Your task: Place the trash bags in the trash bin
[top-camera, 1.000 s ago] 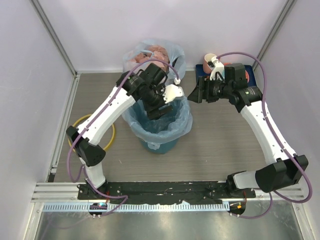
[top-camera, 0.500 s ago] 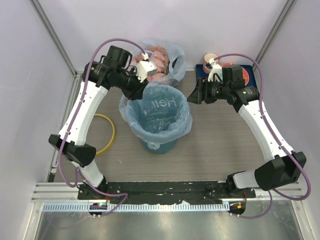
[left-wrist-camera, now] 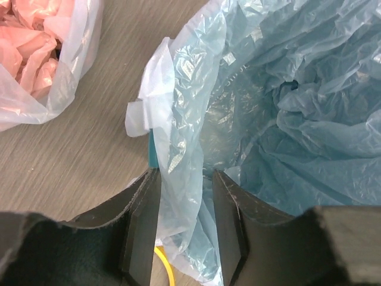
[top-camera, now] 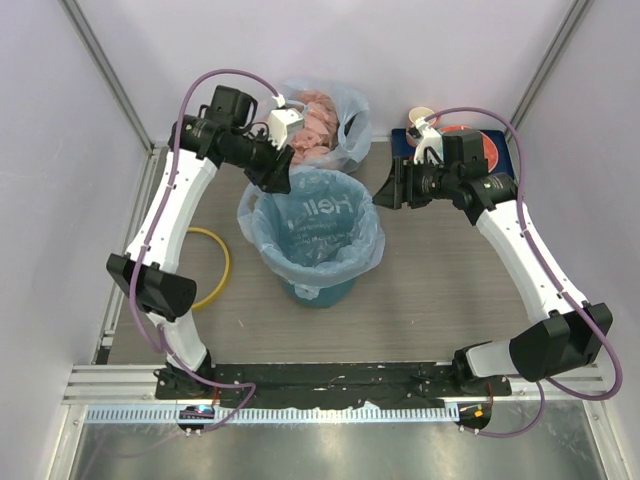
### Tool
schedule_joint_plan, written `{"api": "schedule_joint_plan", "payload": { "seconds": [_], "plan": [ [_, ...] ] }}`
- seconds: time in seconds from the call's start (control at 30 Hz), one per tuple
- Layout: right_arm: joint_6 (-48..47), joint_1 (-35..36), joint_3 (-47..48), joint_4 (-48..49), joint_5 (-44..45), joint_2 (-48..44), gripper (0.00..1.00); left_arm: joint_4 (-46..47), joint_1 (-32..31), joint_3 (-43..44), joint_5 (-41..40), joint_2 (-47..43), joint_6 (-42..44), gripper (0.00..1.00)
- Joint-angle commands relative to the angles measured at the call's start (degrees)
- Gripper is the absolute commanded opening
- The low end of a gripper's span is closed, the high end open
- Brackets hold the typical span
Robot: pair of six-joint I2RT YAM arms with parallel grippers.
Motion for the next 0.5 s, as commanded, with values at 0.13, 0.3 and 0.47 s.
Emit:
{"api": "schedule_joint_plan", "payload": {
  "seconds": [0.13, 0.3, 0.47],
  "plan": [
    [-1.85, 0.88, 0.81, 1.61, -0.44, -0.19, 0.61, 4.02, 1.59, 2.77, 3.94, 2.01, -5.47, 0.38],
    [-2.11, 0.97, 0.81, 1.08, 0.18, -0.19, 0.62, 4.28, 2.47, 2.78, 5.53, 2.27, -5.92, 0.31],
    [-2.64, 0.97, 0.99, 0.91, 0.44, -0.28, 0.62, 4.54, 4.67, 2.07, 7.46, 3.59, -8.11, 0.05]
  ]
}}
